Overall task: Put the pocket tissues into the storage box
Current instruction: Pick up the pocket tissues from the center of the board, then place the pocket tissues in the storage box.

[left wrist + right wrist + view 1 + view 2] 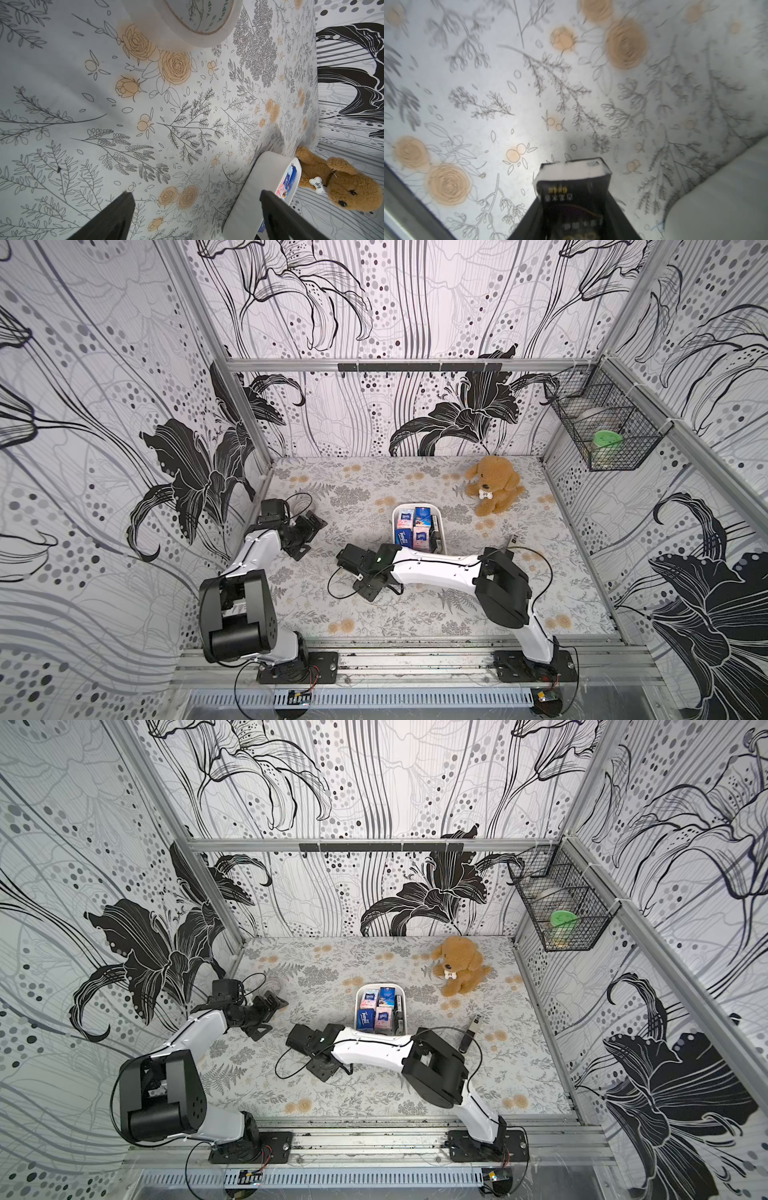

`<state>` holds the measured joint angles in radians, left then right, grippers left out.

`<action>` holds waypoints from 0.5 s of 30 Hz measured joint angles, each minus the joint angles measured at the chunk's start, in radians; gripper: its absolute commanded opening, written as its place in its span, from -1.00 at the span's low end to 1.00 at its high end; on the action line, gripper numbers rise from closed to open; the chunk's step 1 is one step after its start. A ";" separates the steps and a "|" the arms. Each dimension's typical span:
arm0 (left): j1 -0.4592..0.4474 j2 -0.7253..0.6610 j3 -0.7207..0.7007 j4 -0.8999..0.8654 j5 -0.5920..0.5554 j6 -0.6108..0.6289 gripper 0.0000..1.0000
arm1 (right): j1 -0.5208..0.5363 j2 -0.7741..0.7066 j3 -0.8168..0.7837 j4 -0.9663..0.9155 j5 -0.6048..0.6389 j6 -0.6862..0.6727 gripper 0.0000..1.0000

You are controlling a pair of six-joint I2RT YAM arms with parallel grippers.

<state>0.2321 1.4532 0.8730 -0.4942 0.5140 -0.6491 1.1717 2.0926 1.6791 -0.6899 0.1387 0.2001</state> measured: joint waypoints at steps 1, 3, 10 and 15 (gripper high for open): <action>0.000 -0.002 -0.008 0.004 0.003 -0.002 0.97 | -0.015 -0.034 -0.025 0.024 0.001 0.020 -0.15; -0.003 -0.006 -0.027 0.012 0.014 -0.009 0.96 | -0.048 -0.099 -0.075 0.066 0.013 0.058 -0.15; -0.117 -0.026 -0.067 0.032 0.014 -0.047 0.95 | -0.180 -0.271 -0.215 0.130 0.142 0.229 -0.16; -0.275 -0.057 -0.068 0.056 -0.033 -0.084 0.95 | -0.218 -0.362 -0.302 0.118 0.257 0.341 -0.15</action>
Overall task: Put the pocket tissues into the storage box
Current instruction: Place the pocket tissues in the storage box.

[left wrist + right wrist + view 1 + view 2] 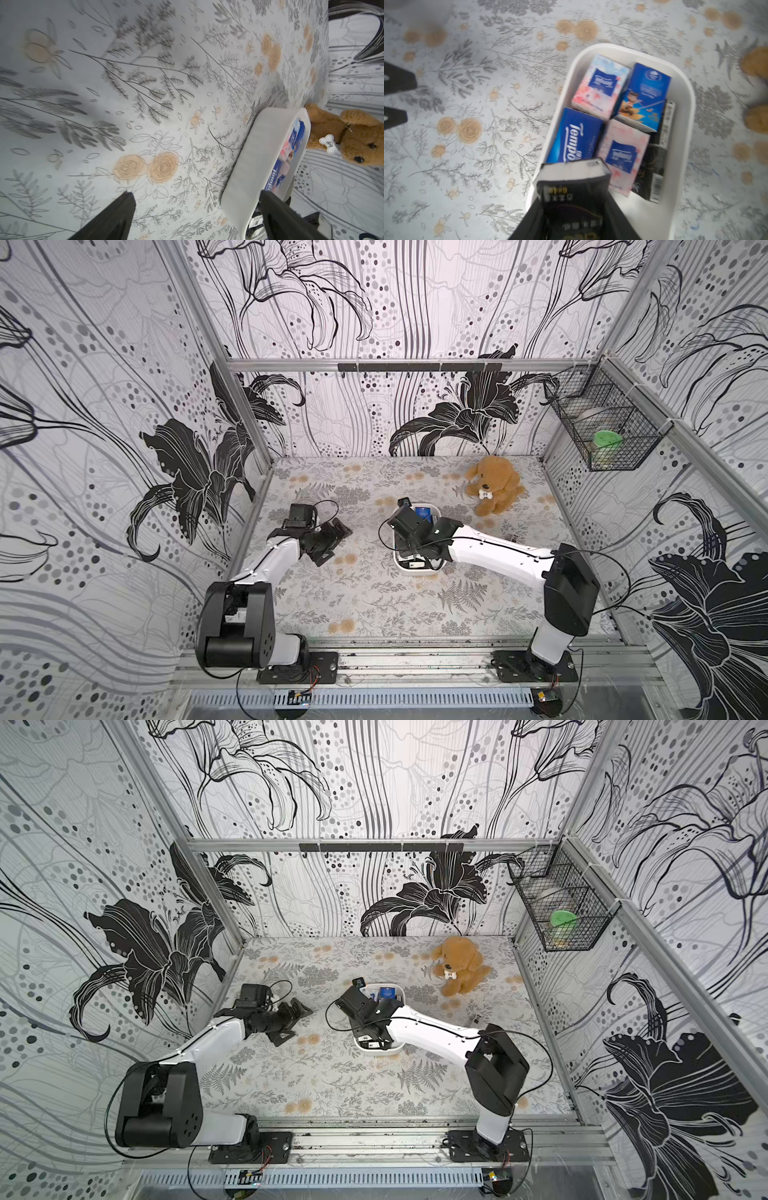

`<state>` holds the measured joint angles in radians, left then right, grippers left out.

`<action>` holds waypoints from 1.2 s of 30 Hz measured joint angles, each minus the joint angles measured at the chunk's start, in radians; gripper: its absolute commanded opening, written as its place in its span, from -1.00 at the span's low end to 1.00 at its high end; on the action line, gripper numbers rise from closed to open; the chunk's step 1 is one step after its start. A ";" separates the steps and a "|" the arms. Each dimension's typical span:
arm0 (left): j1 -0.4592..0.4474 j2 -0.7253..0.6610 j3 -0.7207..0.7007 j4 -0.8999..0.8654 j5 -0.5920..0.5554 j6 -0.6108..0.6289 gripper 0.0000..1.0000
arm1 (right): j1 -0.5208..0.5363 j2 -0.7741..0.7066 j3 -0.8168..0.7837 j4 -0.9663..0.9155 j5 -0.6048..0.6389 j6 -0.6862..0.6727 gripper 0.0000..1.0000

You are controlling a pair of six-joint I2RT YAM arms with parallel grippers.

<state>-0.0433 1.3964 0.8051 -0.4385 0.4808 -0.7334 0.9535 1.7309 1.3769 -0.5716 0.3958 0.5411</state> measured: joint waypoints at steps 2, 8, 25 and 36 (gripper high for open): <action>-0.048 -0.006 0.000 0.007 -0.026 -0.013 0.95 | -0.007 -0.029 -0.026 -0.009 0.036 0.049 -0.15; -0.131 -0.005 0.016 0.010 -0.094 -0.031 0.95 | -0.030 -0.122 -0.136 -0.037 0.081 0.177 -0.12; -0.141 -0.005 0.029 0.012 -0.138 -0.033 0.95 | -0.031 -0.080 -0.220 -0.003 0.074 0.229 -0.09; -0.141 -0.005 0.029 0.012 -0.148 -0.033 0.95 | -0.033 -0.024 -0.206 0.031 0.092 0.222 0.06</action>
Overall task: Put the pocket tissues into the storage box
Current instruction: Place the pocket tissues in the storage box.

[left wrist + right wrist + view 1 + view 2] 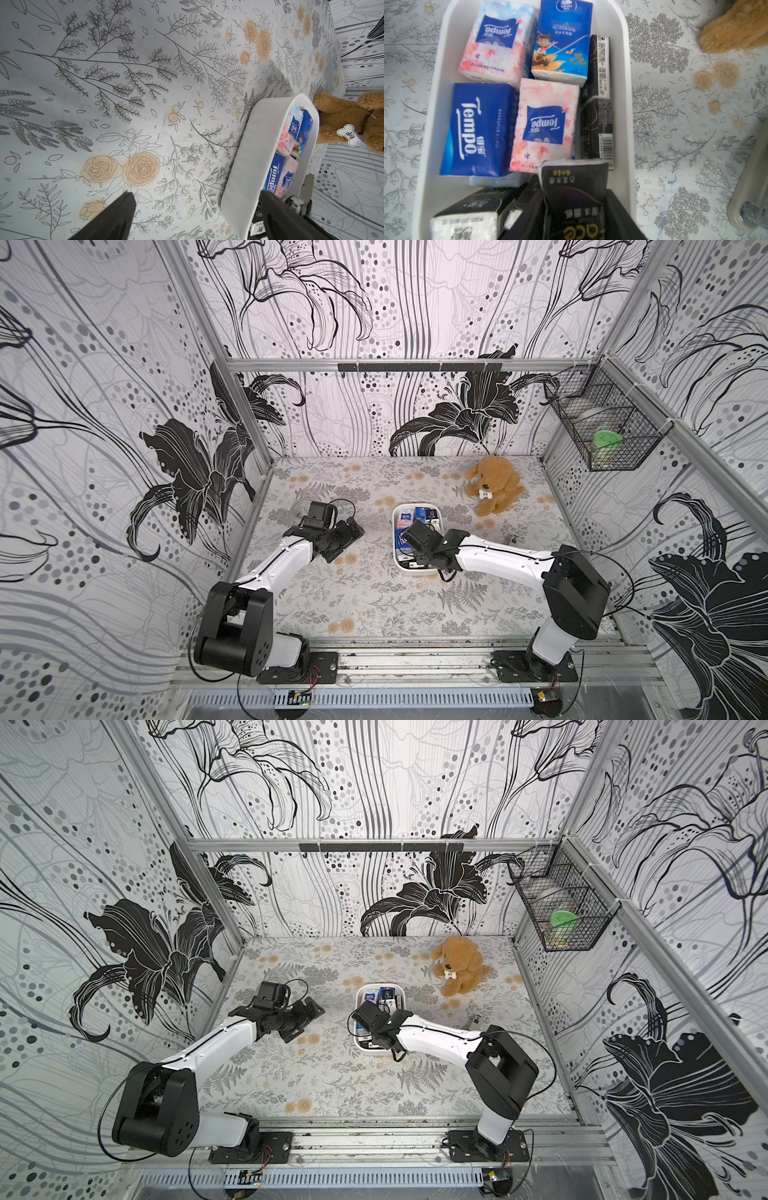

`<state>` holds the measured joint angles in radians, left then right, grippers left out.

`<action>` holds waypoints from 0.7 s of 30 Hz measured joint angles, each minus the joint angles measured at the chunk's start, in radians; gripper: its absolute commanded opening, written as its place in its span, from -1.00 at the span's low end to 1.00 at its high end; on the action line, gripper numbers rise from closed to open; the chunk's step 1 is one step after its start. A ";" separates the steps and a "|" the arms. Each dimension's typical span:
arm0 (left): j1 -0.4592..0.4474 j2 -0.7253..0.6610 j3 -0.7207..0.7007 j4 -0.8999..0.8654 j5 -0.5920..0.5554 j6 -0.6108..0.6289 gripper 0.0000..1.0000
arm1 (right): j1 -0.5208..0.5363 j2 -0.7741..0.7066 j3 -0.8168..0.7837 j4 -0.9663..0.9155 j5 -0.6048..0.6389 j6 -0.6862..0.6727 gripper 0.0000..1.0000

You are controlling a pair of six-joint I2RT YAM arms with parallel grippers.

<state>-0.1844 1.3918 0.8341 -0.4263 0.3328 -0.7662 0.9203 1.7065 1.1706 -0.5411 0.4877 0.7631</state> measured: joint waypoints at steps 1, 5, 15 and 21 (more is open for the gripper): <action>0.000 0.000 0.000 0.000 0.000 0.000 0.95 | 0.000 0.000 0.000 0.000 0.000 0.000 0.11; 0.000 -0.002 0.000 0.000 -0.001 0.000 0.95 | 0.000 -0.011 -0.008 0.003 0.000 0.004 0.43; 0.000 -0.002 0.001 0.000 -0.001 0.000 0.94 | 0.000 -0.150 -0.029 -0.005 -0.013 0.003 0.56; 0.000 -0.002 0.013 -0.002 -0.001 0.000 0.94 | 0.000 -0.146 -0.029 0.013 -0.074 0.000 0.55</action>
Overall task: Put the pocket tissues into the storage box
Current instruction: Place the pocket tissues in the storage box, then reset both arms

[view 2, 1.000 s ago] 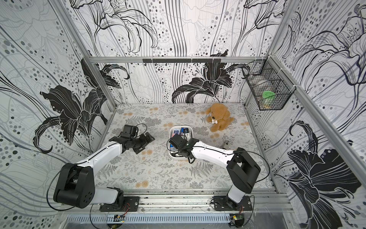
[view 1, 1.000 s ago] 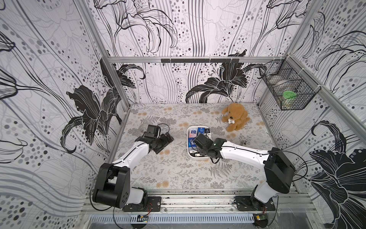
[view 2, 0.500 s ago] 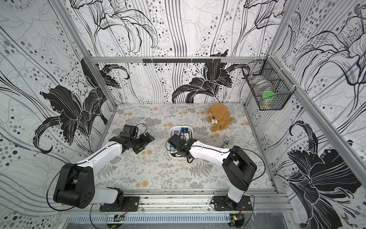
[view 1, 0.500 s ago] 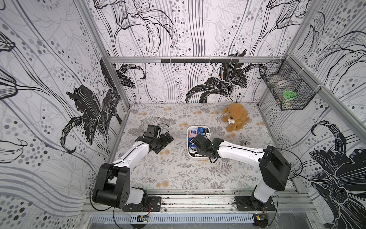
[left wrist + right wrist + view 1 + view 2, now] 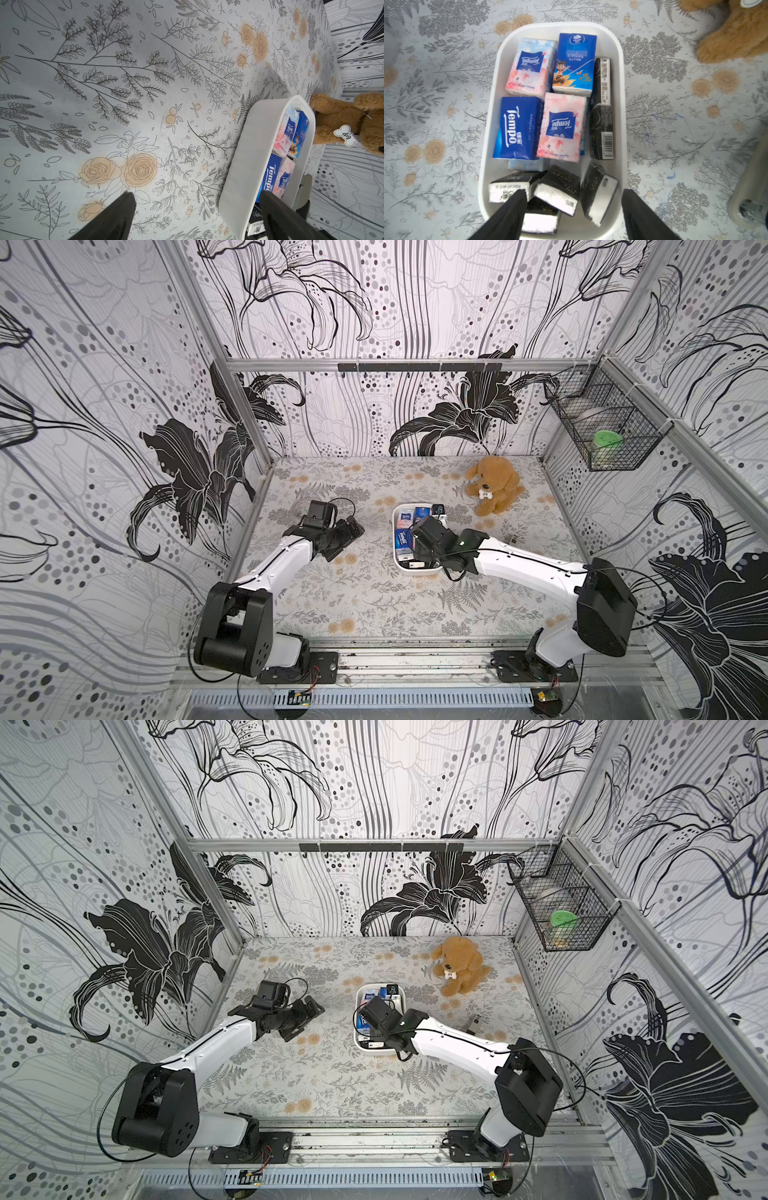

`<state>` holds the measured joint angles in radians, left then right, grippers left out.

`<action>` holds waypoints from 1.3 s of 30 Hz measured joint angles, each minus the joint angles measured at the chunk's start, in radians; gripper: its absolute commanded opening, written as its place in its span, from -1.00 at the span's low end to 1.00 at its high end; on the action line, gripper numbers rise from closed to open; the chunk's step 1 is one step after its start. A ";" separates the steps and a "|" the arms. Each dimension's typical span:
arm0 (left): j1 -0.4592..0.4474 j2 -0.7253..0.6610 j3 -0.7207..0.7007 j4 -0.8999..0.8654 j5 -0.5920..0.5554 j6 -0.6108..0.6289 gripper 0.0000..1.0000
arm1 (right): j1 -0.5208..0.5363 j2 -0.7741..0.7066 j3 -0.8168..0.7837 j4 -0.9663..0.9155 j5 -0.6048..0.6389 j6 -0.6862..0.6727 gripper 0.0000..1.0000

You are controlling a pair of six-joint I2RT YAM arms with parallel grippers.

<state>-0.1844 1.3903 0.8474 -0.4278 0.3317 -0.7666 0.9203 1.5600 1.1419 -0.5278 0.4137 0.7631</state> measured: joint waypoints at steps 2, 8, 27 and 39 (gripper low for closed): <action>0.000 0.000 0.005 -0.001 0.000 0.000 0.95 | 0.000 0.001 0.000 0.009 -0.015 0.000 0.56; 0.000 0.027 0.047 -0.034 -0.066 0.053 0.94 | -0.001 -0.010 -0.028 0.055 0.053 -0.032 0.71; 0.071 -0.045 -0.373 0.745 -0.737 0.537 0.94 | -0.679 -0.325 -0.693 0.784 0.157 -0.658 0.84; 0.114 0.054 -0.566 1.374 -0.649 0.605 0.95 | -0.835 -0.068 -0.776 1.332 -0.064 -0.783 0.91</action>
<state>-0.0704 1.4441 0.2817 0.9463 -0.3176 -0.1612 0.0856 1.4918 0.3660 0.8043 0.3500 -0.0200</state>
